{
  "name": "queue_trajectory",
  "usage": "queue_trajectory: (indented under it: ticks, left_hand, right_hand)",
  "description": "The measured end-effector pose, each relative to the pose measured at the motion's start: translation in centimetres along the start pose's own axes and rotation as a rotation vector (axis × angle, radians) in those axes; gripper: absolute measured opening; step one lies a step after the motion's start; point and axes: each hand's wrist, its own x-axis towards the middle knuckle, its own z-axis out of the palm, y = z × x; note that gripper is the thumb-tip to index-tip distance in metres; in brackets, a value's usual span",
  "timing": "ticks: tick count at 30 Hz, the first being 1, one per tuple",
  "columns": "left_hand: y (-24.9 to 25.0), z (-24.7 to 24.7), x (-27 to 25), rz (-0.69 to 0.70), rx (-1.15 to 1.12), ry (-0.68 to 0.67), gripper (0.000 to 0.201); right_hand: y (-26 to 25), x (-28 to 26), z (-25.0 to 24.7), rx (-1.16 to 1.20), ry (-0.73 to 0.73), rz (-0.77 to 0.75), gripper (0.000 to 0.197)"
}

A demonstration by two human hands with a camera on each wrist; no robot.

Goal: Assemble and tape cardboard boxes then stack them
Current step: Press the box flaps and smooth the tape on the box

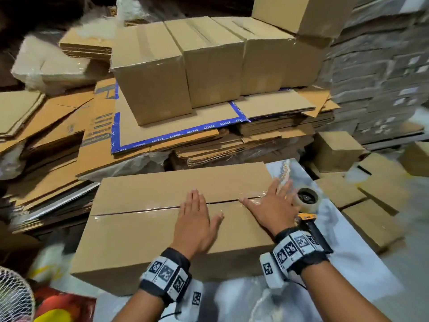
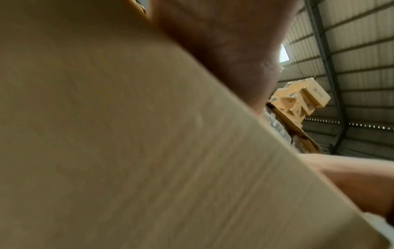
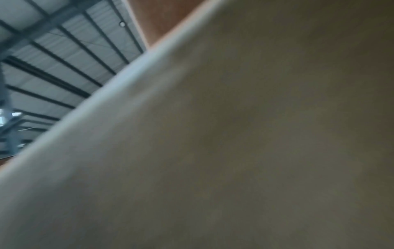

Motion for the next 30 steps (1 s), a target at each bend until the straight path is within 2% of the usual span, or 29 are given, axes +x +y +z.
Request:
queue_trajectory:
  ticks: [2,6,8,11,15,17,19,21,22,25,30]
  left_hand:
    - [0.5,0.4,0.5,0.003,0.02,-0.028,0.088]
    - [0.8,0.4,0.5,-0.019,0.027,-0.053,0.09]
    - [1.7,0.2,0.6,-0.059,0.007,-0.052,0.094]
    - [3.4,0.1,1.0,-0.069,0.0,-0.048,0.099]
    - [4.9,0.2,1.9,0.037,0.038,-0.082,0.097]
    - [4.7,0.2,2.0,0.088,0.035,-0.095,0.094]
    - [3.7,-0.2,1.9,0.164,0.009,-0.093,0.09]
    - [1.9,-0.7,1.6,0.232,-0.029,-0.09,0.094]
    - [0.8,-1.0,1.4,0.247,-0.034,-0.074,0.102]
    - [-3.4,-1.6,0.6,0.176,-0.007,-0.02,0.125]
    - [-13.0,-3.1,-1.8,-0.052,0.001,0.023,0.119]
  right_hand:
    - [2.0,1.1,-0.4,0.097,-0.027,-0.001,0.115]
    - [4.4,2.4,-1.0,0.24,0.032,-0.053,0.073]
    - [4.6,2.6,-0.9,0.249,0.05,-0.065,0.059]
    - [4.5,2.6,-0.5,0.209,0.095,-0.067,0.05]
    - [4.0,2.0,-0.6,0.15,0.086,-0.078,0.049]
    - [3.4,1.0,-0.5,0.058,0.147,-0.135,0.053]
    - [1.9,-0.4,-0.2,0.072,0.198,-0.269,0.054]
    - [0.0,-2.2,0.4,0.117,0.145,-0.424,0.055]
    - [-1.0,-3.2,0.7,0.113,0.101,-0.487,0.056]
    - [-3.3,-5.4,1.8,0.024,0.031,-0.615,0.06]
    - [-7.3,-7.8,2.9,0.006,-0.044,-0.738,0.063]
